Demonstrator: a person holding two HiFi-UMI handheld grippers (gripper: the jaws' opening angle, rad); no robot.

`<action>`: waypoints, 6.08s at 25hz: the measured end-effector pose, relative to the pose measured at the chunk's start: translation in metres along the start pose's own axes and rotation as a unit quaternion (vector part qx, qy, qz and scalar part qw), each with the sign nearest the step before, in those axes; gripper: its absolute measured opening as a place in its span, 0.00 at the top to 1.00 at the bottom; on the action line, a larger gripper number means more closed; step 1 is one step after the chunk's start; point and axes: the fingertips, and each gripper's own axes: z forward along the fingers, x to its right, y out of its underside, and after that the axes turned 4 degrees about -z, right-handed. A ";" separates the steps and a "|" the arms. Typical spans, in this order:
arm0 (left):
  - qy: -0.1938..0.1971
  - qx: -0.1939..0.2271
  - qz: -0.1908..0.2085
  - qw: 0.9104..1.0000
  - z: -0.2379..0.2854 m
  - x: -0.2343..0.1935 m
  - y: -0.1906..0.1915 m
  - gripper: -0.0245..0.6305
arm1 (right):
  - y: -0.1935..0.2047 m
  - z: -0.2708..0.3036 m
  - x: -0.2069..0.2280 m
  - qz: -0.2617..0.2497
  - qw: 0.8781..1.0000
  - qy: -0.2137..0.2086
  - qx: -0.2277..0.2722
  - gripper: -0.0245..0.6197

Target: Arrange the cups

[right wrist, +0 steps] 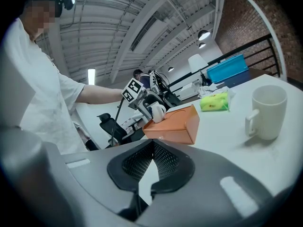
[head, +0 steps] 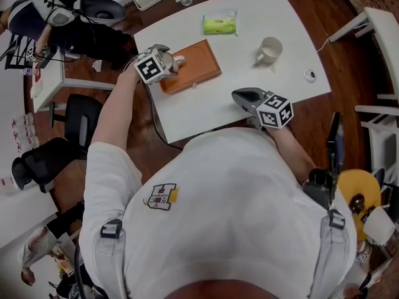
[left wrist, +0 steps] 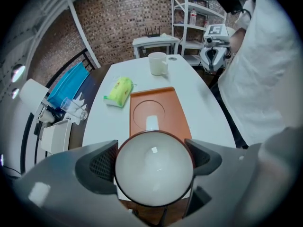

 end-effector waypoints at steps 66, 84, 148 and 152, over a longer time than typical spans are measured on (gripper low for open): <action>0.031 0.364 -0.491 0.791 0.014 0.174 -0.033 0.96 | 0.041 0.004 0.019 0.010 0.998 -0.016 -0.061 0.96; -0.056 0.225 -0.025 0.972 0.096 0.109 -0.263 0.69 | 0.055 -0.108 0.121 -0.026 0.995 0.079 -0.057 0.96; 0.001 -0.065 0.185 0.981 0.082 0.014 -0.298 0.20 | -0.010 -0.094 0.179 -0.196 0.969 0.081 -0.127 0.57; -0.015 -0.081 0.152 0.985 0.051 -0.001 -0.263 0.20 | -0.015 -0.080 0.163 -0.209 0.967 0.061 -0.130 0.57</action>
